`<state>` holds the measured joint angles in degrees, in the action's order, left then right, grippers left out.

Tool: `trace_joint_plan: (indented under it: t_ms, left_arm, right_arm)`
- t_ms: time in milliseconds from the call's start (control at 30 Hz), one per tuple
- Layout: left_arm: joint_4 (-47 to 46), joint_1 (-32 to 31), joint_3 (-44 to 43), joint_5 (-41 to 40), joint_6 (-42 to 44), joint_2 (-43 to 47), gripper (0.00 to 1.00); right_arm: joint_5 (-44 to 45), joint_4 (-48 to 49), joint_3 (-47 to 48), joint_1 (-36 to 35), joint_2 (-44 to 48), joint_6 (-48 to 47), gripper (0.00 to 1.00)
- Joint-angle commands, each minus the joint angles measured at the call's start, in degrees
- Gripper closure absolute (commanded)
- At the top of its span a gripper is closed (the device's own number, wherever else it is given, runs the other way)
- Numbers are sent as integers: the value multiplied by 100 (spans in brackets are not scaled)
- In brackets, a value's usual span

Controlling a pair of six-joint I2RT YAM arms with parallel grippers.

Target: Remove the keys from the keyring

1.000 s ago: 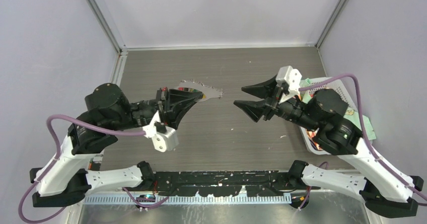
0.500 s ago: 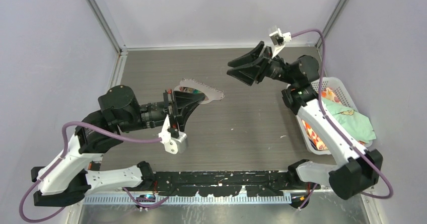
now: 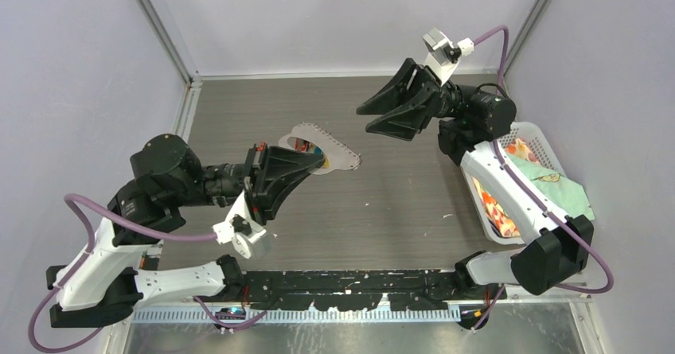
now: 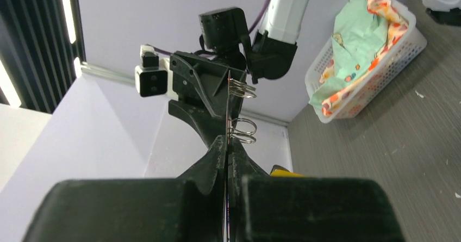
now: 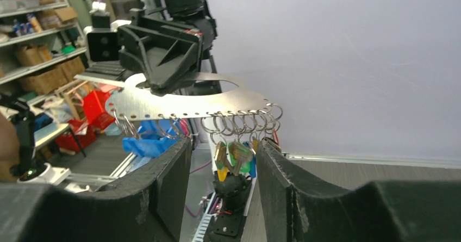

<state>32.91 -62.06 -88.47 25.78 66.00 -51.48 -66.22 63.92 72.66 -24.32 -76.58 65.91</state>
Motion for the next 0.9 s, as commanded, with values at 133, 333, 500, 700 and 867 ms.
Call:
trace_joint_plan:
  t_ms: [133, 333, 500, 700, 867]
  left_arm:
    - [-929, -25, -312, 630, -264, 7, 100]
    - [-1093, -24, -272, 667, -339, -10, 100]
    - [-1193, -25, -244, 623, -368, -11, 100]
    - [-1246, -24, -196, 573, -402, -33, 100]
    - [-1316, -24, -145, 510, -433, -2, 100]
  right_arm:
    - [-387, 356, 97, -337, 114, 306, 48]
    - [-244, -451, -175, -783, 355, -454, 51]
    - [-52, -1892, -203, -1137, 676, -1788, 53]
    - [293, -3357, -118, -1406, 1051, -3046, 52]
    - [312, -3396, 10, -1493, 1079, -3041, 52]
